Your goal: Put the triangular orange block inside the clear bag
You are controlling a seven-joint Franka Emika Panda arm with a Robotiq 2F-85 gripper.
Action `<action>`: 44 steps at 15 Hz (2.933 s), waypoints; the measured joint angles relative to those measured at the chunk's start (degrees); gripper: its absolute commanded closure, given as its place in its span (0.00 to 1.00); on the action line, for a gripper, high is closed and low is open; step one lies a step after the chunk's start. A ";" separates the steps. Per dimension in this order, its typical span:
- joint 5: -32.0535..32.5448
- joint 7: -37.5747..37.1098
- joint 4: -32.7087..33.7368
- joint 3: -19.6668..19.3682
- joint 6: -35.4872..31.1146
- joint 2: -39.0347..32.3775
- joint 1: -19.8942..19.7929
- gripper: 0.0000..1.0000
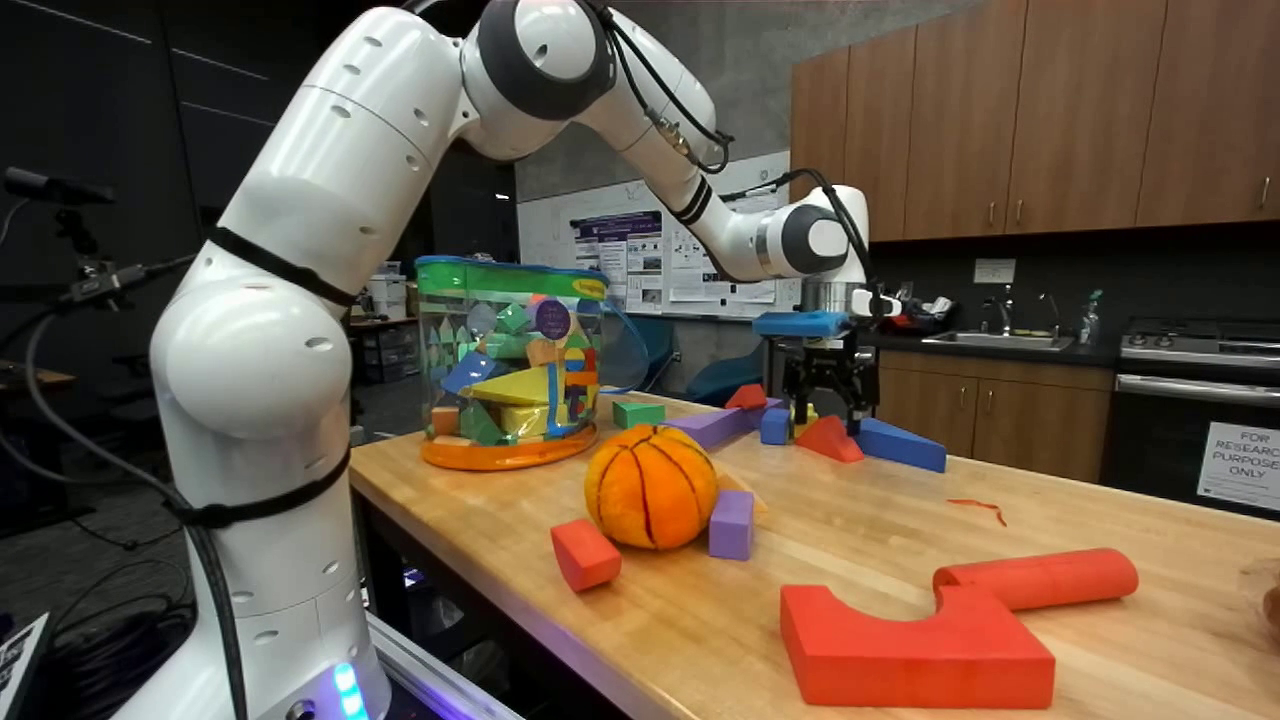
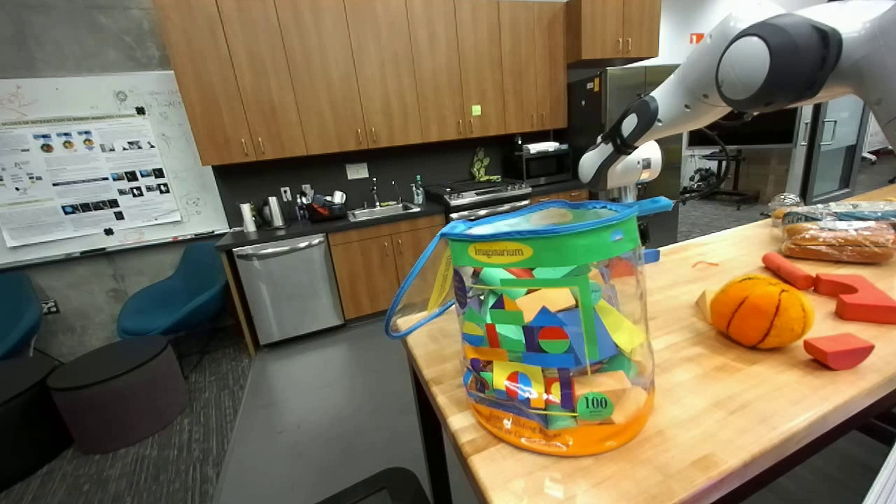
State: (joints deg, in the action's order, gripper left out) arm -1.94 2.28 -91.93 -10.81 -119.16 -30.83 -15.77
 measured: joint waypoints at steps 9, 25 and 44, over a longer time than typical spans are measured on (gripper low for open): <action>0.00 -0.01 1.14 0.11 -0.25 -0.91 -0.01 0.62; 0.60 0.81 1.13 -0.34 0.45 0.13 -0.32 0.63; 8.18 1.54 -1.51 -0.01 4.45 15.88 3.73 0.63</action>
State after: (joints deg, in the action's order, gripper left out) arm 6.24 3.82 -93.44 -10.81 -114.71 -14.94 -12.04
